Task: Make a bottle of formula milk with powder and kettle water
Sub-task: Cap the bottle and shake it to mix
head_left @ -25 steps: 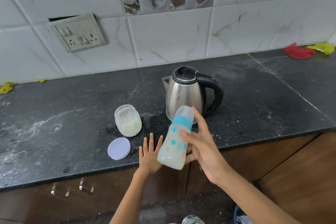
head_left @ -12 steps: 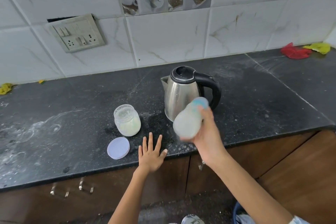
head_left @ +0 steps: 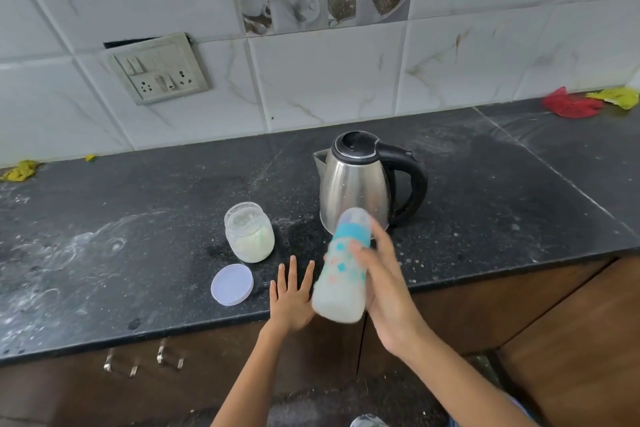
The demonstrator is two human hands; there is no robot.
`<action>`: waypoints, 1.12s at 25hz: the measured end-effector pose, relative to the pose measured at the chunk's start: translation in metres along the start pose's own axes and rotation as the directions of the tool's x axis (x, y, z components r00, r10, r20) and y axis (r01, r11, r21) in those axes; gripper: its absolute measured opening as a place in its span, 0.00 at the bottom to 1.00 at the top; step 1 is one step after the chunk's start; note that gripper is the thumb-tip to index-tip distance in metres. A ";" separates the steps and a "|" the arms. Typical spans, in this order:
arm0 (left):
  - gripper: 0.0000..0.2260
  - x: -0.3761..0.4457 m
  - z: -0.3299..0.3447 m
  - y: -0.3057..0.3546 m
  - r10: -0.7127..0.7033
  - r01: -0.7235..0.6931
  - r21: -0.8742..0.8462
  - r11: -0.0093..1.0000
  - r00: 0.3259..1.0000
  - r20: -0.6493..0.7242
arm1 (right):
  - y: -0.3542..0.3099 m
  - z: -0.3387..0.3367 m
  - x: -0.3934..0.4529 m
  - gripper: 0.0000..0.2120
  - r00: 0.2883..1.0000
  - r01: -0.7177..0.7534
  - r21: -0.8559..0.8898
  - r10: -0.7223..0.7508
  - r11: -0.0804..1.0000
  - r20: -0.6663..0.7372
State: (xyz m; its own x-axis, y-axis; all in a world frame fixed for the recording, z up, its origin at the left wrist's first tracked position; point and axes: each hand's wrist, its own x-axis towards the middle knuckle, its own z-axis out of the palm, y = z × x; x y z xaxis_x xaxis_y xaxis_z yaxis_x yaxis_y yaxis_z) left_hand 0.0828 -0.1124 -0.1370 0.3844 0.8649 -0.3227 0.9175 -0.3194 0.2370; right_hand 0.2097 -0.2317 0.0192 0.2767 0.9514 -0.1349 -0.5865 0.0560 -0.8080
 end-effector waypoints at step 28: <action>0.28 0.005 0.001 -0.001 0.025 -0.023 -0.099 0.995 1.000 0.015 | -0.012 -0.019 0.017 0.52 0.962 0.251 -0.136 -0.262 0.958 -0.075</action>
State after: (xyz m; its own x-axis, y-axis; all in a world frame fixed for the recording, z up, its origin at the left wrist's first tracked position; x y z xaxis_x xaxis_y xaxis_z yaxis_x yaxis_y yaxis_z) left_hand 0.0837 -0.1079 -0.1394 0.4084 0.8508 -0.3306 0.8937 -0.2991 0.3343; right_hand 0.2359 -0.2218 0.0162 0.4770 0.8780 0.0392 -0.3892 0.2510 -0.8863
